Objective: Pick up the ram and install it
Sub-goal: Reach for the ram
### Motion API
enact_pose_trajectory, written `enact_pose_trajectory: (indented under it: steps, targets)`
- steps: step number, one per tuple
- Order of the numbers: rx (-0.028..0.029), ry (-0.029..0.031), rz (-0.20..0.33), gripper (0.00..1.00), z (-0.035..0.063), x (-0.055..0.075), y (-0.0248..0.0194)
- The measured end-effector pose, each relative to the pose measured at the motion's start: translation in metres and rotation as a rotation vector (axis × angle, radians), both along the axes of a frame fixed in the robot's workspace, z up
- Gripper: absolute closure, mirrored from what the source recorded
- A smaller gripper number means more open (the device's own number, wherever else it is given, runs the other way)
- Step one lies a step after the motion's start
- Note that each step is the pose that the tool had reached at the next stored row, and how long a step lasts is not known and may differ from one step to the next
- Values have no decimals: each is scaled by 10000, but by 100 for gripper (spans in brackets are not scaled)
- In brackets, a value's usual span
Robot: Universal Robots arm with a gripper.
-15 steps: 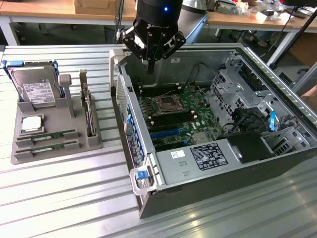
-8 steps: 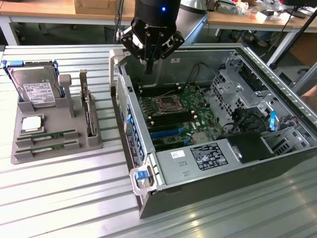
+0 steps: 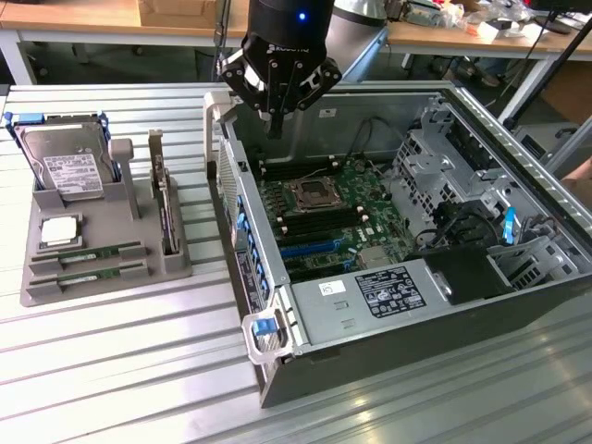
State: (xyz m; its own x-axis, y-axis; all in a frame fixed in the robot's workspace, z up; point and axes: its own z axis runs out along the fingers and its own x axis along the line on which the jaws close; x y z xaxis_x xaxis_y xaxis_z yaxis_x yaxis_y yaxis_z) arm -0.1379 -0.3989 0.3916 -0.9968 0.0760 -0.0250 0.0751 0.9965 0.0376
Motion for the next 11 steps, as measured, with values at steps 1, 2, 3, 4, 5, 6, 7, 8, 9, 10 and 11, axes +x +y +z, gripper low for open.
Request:
enact_pose_trajectory:
  steps: [1, 2, 3, 4, 5, 6, 7, 8, 9, 10, 11]
  targets:
    - [0, 0, 0, 89, 0, -4, 0]
    - [0, 0, -1, 89, 0, -7, 0]
    - [0, 0, 0, 89, 0, -14, 0]
    - [0, 0, -1, 89, 0, -18, 0]
    - [0, 0, 0, 89, 0, -24, 0]
    - [0, 0, 0, 89, 0, -29, 0]
    - [0, 0, -1, 89, 0, -33, 0]
    - [0, 0, -1, 89, 0, -42, 0]
    - [0, 0, 0, 89, 0, -48, 0]
    - [0, 0, -1, 89, 0, -56, 0]
    - [-1, 0, 0, 89, 0, -66, 0]
